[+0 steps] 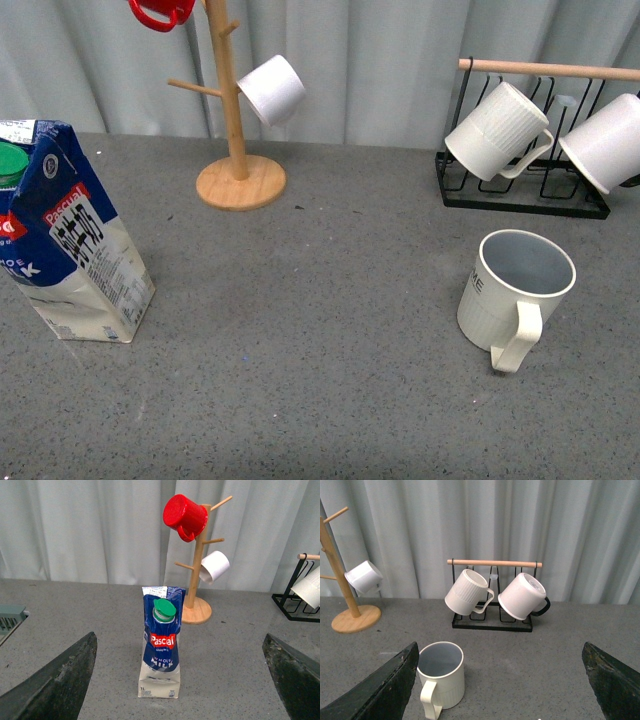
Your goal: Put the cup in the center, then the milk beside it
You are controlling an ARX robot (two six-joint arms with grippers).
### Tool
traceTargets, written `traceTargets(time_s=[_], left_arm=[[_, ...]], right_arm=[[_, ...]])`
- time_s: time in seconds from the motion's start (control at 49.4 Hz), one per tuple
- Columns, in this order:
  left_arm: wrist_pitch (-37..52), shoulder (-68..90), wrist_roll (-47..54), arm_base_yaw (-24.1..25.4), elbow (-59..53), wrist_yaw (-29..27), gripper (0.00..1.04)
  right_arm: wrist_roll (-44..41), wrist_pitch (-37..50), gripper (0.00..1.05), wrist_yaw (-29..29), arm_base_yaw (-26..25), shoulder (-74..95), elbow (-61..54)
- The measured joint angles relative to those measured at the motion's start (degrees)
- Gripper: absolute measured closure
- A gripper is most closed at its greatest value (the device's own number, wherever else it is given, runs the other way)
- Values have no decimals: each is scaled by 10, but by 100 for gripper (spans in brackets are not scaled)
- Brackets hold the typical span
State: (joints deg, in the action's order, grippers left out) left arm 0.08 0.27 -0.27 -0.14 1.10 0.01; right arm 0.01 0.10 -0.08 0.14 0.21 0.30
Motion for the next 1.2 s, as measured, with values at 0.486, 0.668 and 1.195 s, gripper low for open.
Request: traceTargets(time_s=[0.486, 0.668, 1.195], left_arm=[[0, 0, 0, 0, 0, 0, 7], [0, 0, 0, 0, 0, 0, 7], [0, 0, 0, 0, 0, 0, 7]], right_arm=[[0, 0, 9, 0, 0, 0, 0], [0, 0, 9, 0, 0, 0, 0], [0, 0, 9, 0, 0, 0, 0]])
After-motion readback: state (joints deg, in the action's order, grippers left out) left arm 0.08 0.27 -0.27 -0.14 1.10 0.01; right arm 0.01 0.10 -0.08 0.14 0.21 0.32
